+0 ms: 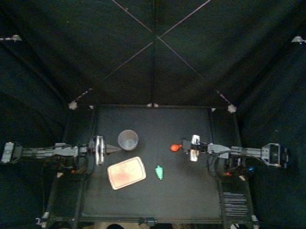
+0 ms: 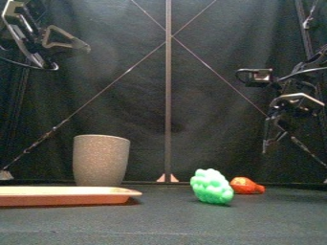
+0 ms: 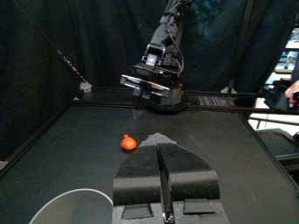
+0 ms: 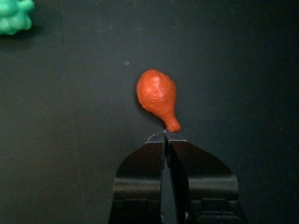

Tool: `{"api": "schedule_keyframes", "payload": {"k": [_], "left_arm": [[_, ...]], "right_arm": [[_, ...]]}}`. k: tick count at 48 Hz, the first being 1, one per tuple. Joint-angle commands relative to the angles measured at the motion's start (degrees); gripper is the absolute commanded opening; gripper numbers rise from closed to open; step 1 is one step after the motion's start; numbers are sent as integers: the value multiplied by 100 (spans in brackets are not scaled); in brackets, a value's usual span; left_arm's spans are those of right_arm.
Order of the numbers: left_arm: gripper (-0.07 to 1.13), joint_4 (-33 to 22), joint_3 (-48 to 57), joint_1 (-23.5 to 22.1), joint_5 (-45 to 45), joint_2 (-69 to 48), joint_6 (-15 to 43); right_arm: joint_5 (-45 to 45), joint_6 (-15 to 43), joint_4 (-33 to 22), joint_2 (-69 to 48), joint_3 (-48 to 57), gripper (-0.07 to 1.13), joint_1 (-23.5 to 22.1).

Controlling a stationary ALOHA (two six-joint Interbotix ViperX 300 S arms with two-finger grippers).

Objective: Pick the drumstick then place it in the grey bowl
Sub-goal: Pick the drumstick

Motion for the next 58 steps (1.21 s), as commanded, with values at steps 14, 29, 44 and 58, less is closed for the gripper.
{"api": "schedule_keyframes", "payload": {"k": [14, 29, 44, 58], "left_arm": [[5, 18, -18, 18, -26, 26, 0], [5, 9, 44, 18, -26, 26, 9], [5, 0, 44, -9, -26, 26, -18], [5, 0, 44, -35, -26, -26, -35]], "right_arm": [[-650, 62, -62, 571, -255, 106, -79], [-694, 18, -202, 1696, -738, 105, -158], [-686, 44, -272, 2443, -1107, 103, -325], [-545, 70, 9, 2479, -1090, 78, -299]]}}
